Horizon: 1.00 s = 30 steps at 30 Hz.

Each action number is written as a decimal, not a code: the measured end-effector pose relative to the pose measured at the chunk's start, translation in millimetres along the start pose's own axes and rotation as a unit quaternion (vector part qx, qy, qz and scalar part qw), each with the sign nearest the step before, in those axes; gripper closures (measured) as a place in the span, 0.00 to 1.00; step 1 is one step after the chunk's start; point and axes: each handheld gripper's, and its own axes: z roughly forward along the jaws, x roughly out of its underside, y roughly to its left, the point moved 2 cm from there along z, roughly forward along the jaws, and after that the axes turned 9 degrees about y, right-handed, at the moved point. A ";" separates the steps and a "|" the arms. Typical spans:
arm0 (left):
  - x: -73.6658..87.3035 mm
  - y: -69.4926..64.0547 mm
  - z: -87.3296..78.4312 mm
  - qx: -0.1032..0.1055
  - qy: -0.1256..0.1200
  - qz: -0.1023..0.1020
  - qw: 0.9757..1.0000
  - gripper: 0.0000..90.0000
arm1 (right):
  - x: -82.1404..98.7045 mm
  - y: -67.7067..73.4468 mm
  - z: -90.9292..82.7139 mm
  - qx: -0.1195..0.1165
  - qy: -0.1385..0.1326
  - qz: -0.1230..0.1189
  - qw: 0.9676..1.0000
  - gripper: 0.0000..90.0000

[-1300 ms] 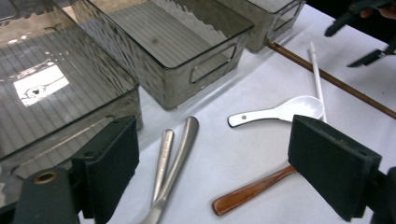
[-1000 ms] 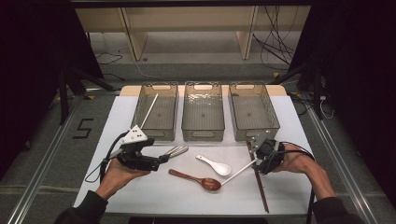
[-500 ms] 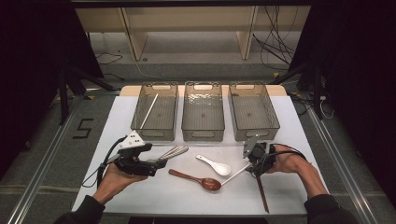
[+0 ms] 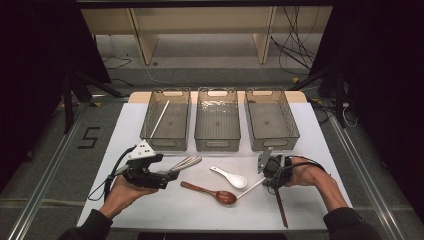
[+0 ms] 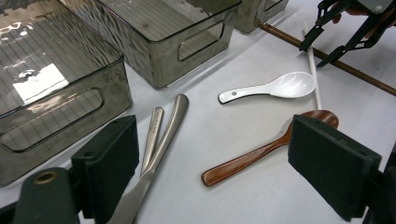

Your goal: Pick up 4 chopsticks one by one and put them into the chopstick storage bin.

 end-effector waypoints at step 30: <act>1.9 0.5 3.7 0.013 0.009 -0.004 1.000 0.18 | 7.6 29.7 -7.6 -0.037 0.026 -0.130 0.990 0.94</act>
